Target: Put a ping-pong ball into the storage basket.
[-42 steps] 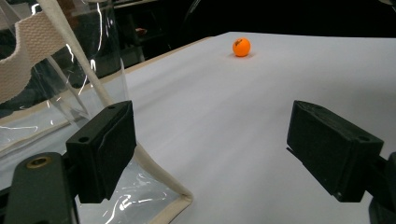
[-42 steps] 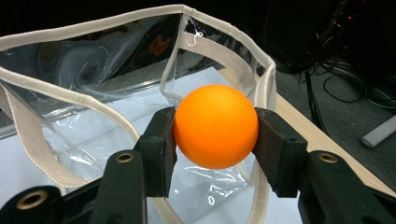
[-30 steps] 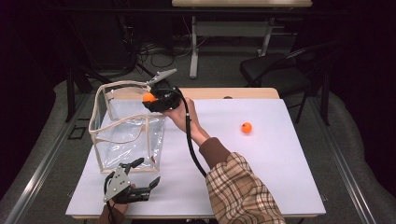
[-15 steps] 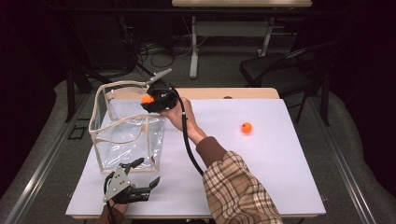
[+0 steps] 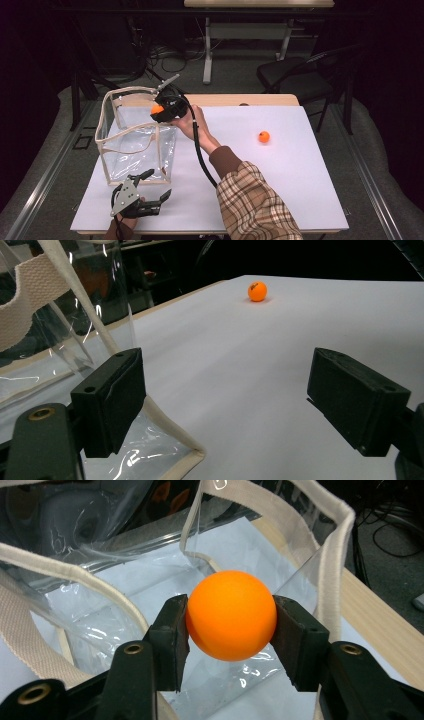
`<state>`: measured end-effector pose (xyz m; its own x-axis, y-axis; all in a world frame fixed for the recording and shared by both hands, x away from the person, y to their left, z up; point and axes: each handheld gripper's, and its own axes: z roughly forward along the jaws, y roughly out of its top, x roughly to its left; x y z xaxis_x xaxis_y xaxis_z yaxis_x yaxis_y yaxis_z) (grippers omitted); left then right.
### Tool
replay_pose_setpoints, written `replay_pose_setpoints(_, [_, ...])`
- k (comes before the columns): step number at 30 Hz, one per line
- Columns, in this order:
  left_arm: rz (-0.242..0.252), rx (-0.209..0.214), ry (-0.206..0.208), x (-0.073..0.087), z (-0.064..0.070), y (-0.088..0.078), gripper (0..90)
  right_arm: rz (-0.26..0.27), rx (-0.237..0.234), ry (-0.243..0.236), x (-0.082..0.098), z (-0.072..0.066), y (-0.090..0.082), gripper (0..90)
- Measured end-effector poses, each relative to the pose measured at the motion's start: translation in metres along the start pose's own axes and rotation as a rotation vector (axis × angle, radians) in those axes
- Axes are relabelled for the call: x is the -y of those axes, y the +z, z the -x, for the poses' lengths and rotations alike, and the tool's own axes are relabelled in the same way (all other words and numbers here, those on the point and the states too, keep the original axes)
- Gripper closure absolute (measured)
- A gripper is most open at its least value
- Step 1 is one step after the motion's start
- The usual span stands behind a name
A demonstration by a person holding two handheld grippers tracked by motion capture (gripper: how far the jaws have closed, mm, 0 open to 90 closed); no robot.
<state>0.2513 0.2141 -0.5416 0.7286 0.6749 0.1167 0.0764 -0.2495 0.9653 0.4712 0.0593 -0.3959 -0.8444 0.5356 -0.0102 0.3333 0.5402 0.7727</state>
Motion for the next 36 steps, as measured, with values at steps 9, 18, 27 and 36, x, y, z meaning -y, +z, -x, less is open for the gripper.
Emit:
replay_pose_setpoints(9, [0.003, 0.001, 0.002, 0.0, 0.0, -0.001, 15.6, -0.029, -0.023, 0.002, 0.0, -0.002, 0.005, 49.1])
replay_pose_setpoints(18, [0.002, 0.003, 0.002, 0.0, 0.0, 0.0, 15.6, 0.021, -0.025, 0.028, 0.002, 0.004, -0.012, 19.0])
replay_pose_setpoints(27, [-0.001, 0.002, 0.005, 0.0, 0.001, 0.0, 15.6, 0.058, -0.04, 0.008, 0.014, 0.005, -0.04, 10.8])
replay_pose_setpoints(36, [-0.003, 0.001, 0.004, -0.001, 0.001, 0.0, 15.6, 0.081, -0.019, 0.009, 0.045, 0.015, -0.066, 6.7])
